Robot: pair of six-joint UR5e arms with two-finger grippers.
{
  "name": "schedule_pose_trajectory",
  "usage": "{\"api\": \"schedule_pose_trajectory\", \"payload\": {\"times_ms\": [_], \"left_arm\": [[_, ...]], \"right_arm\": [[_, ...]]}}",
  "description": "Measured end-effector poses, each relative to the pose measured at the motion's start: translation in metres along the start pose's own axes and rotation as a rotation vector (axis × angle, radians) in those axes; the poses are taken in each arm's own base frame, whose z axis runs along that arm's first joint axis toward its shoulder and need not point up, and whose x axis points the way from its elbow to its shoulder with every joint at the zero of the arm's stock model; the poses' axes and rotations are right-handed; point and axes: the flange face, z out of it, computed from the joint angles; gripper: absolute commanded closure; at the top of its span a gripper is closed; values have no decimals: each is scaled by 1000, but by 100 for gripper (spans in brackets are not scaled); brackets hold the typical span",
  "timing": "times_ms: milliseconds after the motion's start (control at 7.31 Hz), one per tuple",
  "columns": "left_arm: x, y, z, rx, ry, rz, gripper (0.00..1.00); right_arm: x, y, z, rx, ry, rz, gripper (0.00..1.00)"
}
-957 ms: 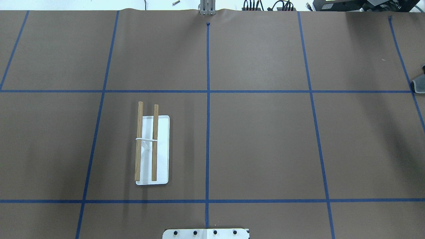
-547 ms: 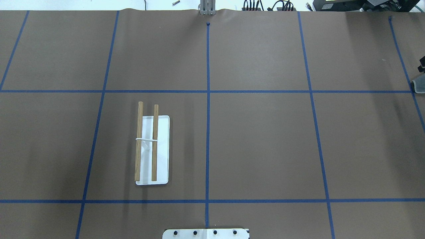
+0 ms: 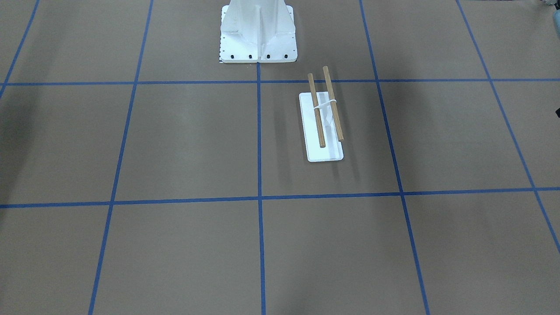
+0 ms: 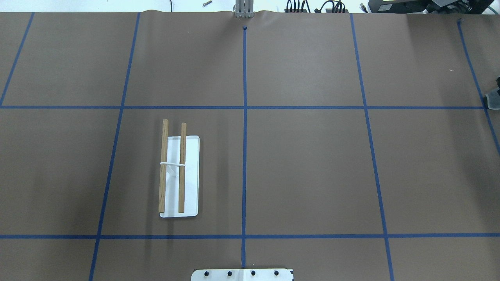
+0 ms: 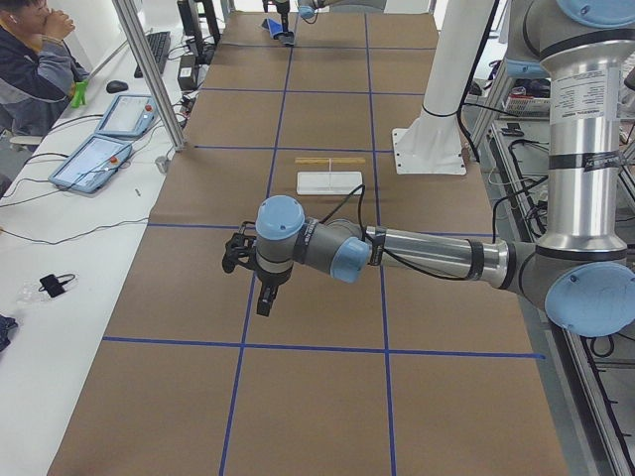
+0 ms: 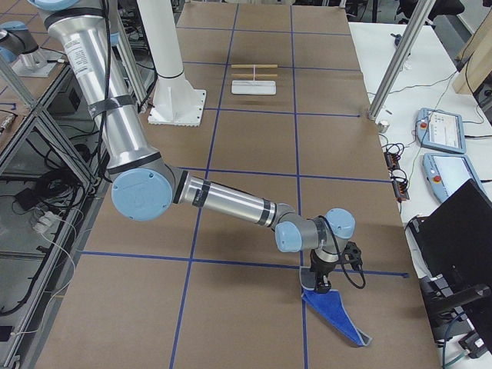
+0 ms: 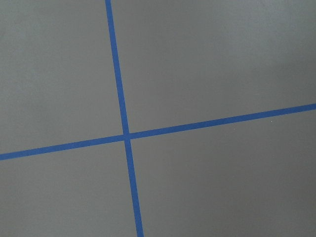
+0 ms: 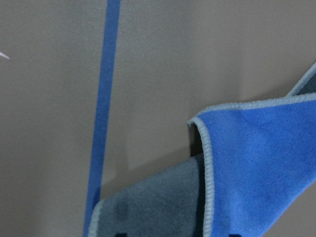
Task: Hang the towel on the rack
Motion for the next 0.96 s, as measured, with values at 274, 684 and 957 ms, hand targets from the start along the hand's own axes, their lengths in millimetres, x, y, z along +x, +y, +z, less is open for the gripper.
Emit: {"api": "schedule_pose_trajectory", "payload": {"times_ms": [274, 684, 957], "left_arm": [[0, 0, 0, 0, 0, 0, 2], [-1, 0, 1, -2, 0, -2, 2], [-2, 0, 2, -4, 0, -4, 2]], "right_arm": [[9, 4, 12, -7, 45, -41, 76], [14, 8, 17, -16, 68, -66, 100], [11, -4, 6, 2, 66, -85, 100]]}}
